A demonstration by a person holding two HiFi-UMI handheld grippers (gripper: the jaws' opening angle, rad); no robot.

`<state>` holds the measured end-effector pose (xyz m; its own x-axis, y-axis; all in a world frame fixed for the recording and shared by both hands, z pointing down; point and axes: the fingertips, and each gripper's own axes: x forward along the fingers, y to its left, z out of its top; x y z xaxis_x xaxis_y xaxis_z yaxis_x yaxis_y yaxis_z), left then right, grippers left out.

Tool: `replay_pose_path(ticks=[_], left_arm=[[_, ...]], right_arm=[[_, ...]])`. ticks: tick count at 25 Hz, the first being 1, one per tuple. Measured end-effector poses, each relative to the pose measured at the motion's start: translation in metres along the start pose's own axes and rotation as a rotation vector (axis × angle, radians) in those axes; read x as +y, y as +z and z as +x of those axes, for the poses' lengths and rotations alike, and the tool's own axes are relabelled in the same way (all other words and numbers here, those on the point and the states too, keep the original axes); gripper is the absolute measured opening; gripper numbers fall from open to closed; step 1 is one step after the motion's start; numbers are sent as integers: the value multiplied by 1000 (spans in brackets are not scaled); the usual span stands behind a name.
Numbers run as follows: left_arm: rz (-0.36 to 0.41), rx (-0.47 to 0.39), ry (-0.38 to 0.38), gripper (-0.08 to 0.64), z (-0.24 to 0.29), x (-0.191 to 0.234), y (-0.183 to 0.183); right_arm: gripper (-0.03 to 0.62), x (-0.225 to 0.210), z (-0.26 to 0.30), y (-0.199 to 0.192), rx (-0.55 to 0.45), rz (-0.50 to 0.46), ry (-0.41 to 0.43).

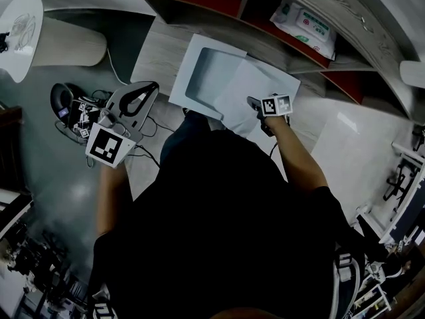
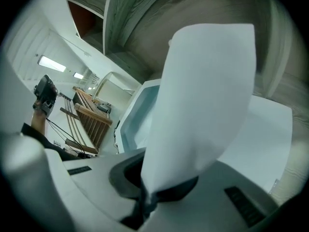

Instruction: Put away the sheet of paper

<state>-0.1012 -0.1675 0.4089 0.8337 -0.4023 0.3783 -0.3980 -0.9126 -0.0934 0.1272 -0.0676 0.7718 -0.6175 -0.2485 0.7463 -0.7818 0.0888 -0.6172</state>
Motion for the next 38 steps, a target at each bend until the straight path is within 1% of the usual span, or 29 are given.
replay_pose_path(ticks=[9, 12, 17, 24, 29, 38], left_arm=[[-2, 26, 8, 21, -1, 12, -7], [-1, 32, 8, 21, 0, 16, -8], [-1, 40, 10, 21, 0, 22, -10], [4, 46, 9, 21, 2, 28, -10], [5, 51, 12, 21, 1, 30, -13], [-9, 63, 41, 21, -10, 41, -21]], right_arm=[[14, -24, 23, 0, 27, 70, 5], [14, -30, 26, 4, 32, 75, 0], [14, -38, 32, 11, 30, 119, 4], [14, -43, 40, 21, 45, 131, 0], [14, -39, 49, 27, 52, 129, 6], [14, -33, 63, 36, 66, 130, 18]])
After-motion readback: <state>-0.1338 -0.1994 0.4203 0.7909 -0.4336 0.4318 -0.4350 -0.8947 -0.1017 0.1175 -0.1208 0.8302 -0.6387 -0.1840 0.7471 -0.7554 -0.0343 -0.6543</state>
